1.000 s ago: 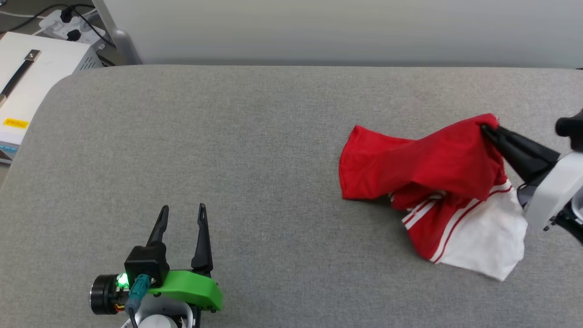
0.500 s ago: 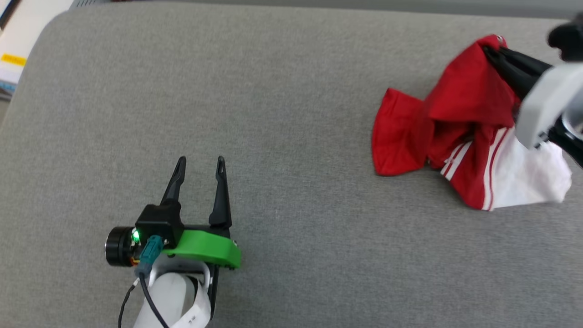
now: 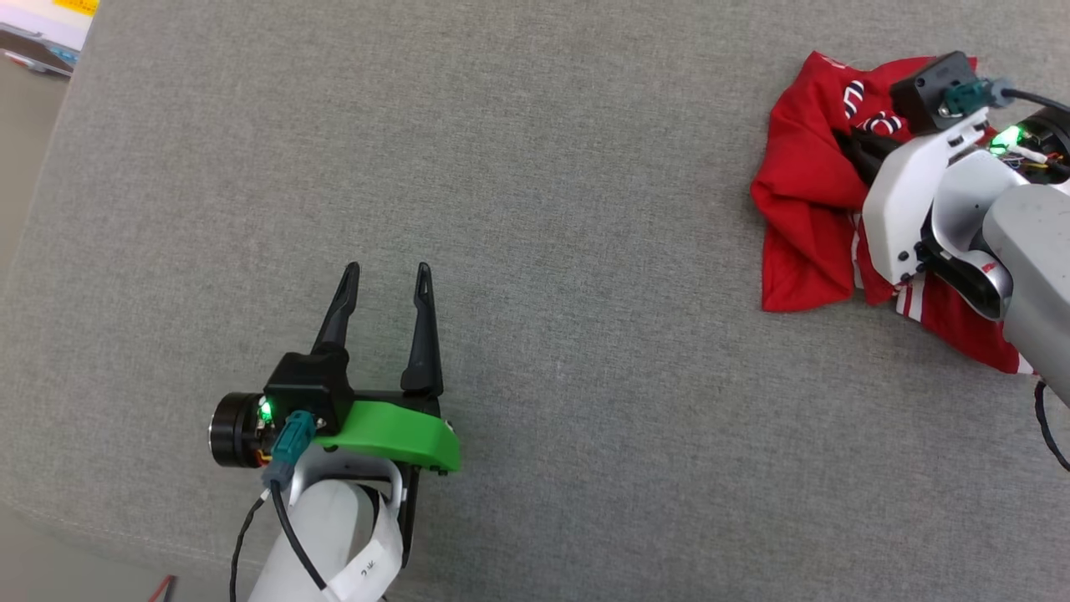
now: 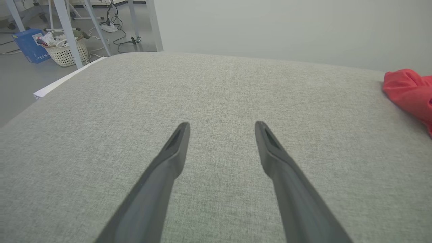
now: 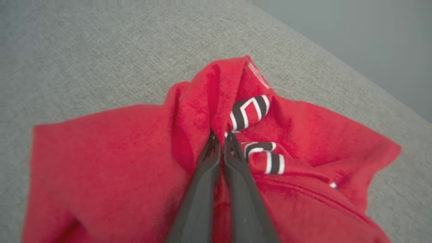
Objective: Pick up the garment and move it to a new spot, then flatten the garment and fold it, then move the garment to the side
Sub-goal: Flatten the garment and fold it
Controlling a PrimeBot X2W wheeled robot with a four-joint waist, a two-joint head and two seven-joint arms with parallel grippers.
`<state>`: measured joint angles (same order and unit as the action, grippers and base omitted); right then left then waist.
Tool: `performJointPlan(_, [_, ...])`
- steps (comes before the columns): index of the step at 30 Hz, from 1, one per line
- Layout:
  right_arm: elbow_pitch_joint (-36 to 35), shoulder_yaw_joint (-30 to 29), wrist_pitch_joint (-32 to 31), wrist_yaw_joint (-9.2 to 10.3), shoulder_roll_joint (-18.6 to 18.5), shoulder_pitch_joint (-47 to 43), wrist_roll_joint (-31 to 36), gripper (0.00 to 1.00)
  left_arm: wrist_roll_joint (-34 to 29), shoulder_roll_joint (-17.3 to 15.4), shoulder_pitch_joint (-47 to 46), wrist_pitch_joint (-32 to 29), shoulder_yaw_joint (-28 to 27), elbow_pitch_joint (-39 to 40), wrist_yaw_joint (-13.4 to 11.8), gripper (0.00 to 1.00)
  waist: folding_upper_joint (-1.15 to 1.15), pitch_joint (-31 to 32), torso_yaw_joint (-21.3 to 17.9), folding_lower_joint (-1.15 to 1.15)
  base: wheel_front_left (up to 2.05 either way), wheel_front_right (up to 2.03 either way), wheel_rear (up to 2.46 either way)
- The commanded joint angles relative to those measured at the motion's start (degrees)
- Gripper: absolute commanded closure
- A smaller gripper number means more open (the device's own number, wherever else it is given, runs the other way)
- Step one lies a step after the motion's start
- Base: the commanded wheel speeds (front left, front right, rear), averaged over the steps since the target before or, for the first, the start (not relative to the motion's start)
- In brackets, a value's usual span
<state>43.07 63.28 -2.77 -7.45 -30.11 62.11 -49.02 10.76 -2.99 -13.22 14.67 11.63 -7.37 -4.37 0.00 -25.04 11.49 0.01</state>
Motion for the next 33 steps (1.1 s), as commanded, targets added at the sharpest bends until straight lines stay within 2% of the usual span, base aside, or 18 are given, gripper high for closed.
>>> performJointPlan(1, [0.90, 0.94, 2.09, -0.03, 0.20, -0.91, -1.23, 0.00, 0.04, 0.12, -0.19, 0.33, -0.38, -0.18, -0.47, 0.00, 0.00, 1.12, -0.53, -0.01, 0.00, 0.00, 0.00])
performJointPlan(7, [0.70, 0.65, 14.61, -0.03, -1.89, -3.62, -3.22, 0.00, -1.52, 0.12, 2.03, 0.33, -2.15, -0.45, 0.20, 0.00, 0.00, 5.60, -2.72, -0.01, 0.00, 0.00, 0.00])
performJointPlan(11, [-1.59, -3.20, 17.58, -0.03, -3.38, -6.97, -3.33, 0.00, -2.49, 0.12, 3.76, 0.33, -3.36, -0.36, 0.76, 0.00, 0.00, 8.74, -4.36, -0.01, 0.00, 0.00, 0.00])
performJointPlan(17, [-12.50, -22.44, 17.75, -0.03, -3.32, -17.83, 5.14, 0.00, -3.71, 0.12, 6.23, 0.33, -4.80, 0.11, 1.53, 0.00, 0.00, 12.65, -6.39, -0.01, 0.00, 0.00, 0.00])
performJointPlan(20, [-18.55, -33.44, 17.76, -0.03, -1.16, -26.66, 11.39, 0.00, -4.14, 0.12, 7.48, 0.33, -5.39, 0.30, 1.81, 0.00, 0.00, 14.20, -6.99, -0.01, 0.00, 0.00, 0.00])
performJointPlan(24, [-26.14, -44.70, 17.76, -0.03, 3.25, -37.17, 18.72, 0.00, -4.58, 0.12, 8.69, 0.33, -6.02, 0.56, 2.20, 0.00, 0.00, 15.46, -7.44, -0.01, 0.00, 0.00, 0.00])
performJointPlan(28, [-32.77, -52.73, 17.76, -0.03, 7.83, -45.82, 24.00, 0.00, -4.96, 0.12, 9.69, 0.33, -6.43, 0.59, 2.61, 0.00, 0.00, 16.68, -7.42, -0.01, 0.00, 0.00, 0.00])
performJointPlan(33, [-38.46, -59.85, 17.77, -0.03, 13.32, -54.50, 28.00, 0.00, -5.28, 0.12, 10.81, 0.33, -6.78, 1.07, 2.86, 0.00, 0.00, 18.04, -7.46, -0.01, 0.00, 0.00, 0.00])
